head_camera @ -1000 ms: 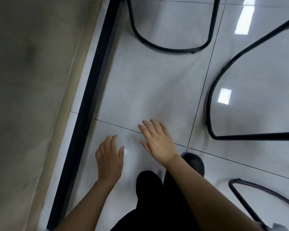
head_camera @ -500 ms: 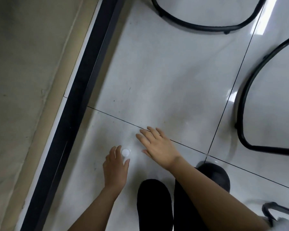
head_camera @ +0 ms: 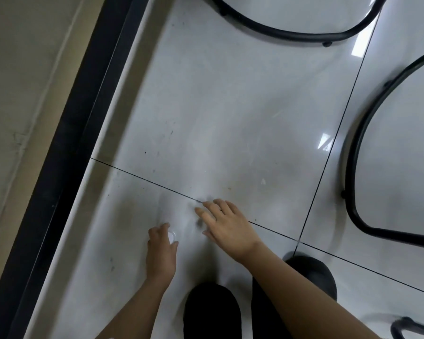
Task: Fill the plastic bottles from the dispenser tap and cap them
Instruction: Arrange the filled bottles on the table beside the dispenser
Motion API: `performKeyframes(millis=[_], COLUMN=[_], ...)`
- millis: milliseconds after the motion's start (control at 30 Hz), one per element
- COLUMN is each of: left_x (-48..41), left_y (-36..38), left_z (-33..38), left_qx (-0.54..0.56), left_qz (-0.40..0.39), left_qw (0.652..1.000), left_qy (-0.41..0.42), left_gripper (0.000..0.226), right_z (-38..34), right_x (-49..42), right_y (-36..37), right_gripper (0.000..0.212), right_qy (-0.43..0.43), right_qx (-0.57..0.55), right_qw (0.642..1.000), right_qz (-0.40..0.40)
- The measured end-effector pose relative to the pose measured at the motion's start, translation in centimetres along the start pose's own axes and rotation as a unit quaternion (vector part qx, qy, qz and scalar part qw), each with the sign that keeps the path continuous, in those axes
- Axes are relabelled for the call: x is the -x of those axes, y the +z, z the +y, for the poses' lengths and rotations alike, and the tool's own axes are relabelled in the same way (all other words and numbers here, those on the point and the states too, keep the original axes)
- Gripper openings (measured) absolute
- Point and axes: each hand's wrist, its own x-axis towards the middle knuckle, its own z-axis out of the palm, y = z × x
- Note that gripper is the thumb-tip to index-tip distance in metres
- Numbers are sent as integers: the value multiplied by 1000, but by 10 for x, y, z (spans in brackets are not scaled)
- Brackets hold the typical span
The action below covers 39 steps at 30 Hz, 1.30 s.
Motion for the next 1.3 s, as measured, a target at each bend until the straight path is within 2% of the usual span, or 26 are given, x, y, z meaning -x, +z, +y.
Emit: performKeyframes(millis=[133,300,567,667,867,1067,1200,1300], left_x=[-7,-13,-14,-1,40,80,113,138], left_y=[2,-7,-44,-65,-123,-170,-200,-222], left_z=[5,17,67,100,180,257,301,329], left_qx=[-9,-28,27,9,-53,-14,16,48], left_qz=[4,15,45,82,205,229,227,217], left_qw=[1000,999,994,985,933,914,903,890], left_qy=[12,21,97,155,293,336,365,398], left_gripper=[36,34,37,38,41,38,46,44], right_z=[6,18,21,23,27,34,31,30], right_x=[1,2,0,8,15,14,12,12], right_y=[1,-3,-52,-82,-165,-262,-320,-354], right_gripper=[73,75,62,61,58,54,54,54], right_qy=[12,39,85,106,145,181,206,211], right_qx=[-6,-1,-4,1,-6,-5,4,13], right_qw=[1000,999,996,994,988,979,969,963], right_qz=[17,22,25,27,45,91,137,169])
